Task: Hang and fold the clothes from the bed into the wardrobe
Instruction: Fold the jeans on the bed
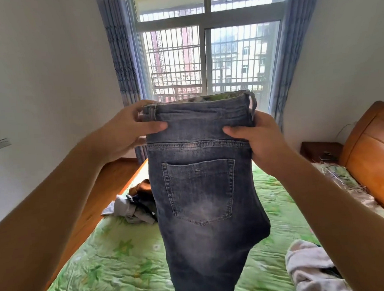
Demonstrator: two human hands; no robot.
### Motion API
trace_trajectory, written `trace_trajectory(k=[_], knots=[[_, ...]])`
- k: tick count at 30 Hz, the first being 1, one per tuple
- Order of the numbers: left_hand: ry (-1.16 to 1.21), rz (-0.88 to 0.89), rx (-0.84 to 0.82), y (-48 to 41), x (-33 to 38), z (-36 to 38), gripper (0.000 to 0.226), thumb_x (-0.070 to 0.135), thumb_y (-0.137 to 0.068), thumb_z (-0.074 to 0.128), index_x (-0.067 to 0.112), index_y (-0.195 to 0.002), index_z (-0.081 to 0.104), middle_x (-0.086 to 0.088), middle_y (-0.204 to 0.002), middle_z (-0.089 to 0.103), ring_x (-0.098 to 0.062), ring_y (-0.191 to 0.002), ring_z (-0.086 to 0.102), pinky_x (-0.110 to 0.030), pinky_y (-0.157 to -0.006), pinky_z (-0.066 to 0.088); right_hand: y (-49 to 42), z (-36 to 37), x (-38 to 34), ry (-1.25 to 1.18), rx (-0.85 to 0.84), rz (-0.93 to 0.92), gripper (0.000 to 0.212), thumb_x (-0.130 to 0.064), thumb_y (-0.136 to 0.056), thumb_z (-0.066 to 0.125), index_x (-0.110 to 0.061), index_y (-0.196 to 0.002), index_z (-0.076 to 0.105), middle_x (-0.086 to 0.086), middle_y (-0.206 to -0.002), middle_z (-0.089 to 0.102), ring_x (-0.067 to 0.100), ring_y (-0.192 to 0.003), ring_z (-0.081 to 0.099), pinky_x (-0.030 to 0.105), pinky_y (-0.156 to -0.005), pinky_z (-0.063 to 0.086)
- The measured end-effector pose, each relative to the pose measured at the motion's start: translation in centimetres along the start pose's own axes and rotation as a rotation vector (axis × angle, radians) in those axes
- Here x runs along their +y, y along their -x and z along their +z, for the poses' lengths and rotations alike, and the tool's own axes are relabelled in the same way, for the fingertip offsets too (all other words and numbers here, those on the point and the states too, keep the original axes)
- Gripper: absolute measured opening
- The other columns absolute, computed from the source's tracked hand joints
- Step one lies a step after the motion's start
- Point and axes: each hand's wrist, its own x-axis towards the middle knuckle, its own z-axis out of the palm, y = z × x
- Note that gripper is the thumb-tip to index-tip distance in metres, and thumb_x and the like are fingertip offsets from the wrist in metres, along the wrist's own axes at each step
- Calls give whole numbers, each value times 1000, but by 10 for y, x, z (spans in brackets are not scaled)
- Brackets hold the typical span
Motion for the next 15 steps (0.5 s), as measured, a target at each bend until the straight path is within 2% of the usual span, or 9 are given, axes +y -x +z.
trace_trajectory(k=[2,5,7,10,15], knots=[[159,52,83,13,-16,18,55,11,-77,76,10,-130,59,-10,-119,70,-31,-115,67,-37,-84,59,11,3,0,-19,4,23,35,-4,-69,79,-12,-103,78,12,-108,77,31,-101,74,47,-89,58],[289,139,179,32,-15,35,55,7,-74,76,11,-127,60,-7,-108,74,-30,-106,70,-34,-80,60,30,2,-12,-67,5,27,31,1,-71,75,-13,-99,79,14,-106,77,33,-97,74,42,-81,60],[337,210,162,46,-6,42,48,8,-76,77,12,-121,62,-6,-104,75,-27,-100,72,-32,-78,60,42,-3,-26,-100,-25,13,31,2,-70,73,-12,-96,79,15,-104,77,34,-95,75,38,-76,61],[368,286,139,59,8,50,48,23,-73,83,16,-116,65,-6,-104,75,-25,-100,73,-32,-80,60,54,-10,-47,-116,-64,-35,34,1,-65,73,-9,-97,78,16,-102,77,35,-92,75,38,-72,61],[384,264,148,44,5,63,50,28,-76,79,13,-121,63,-7,-104,76,-25,-99,73,-33,-81,59,53,-24,-46,-85,-65,-58,33,0,-67,69,-9,-98,77,15,-100,77,34,-91,74,40,-73,60]])
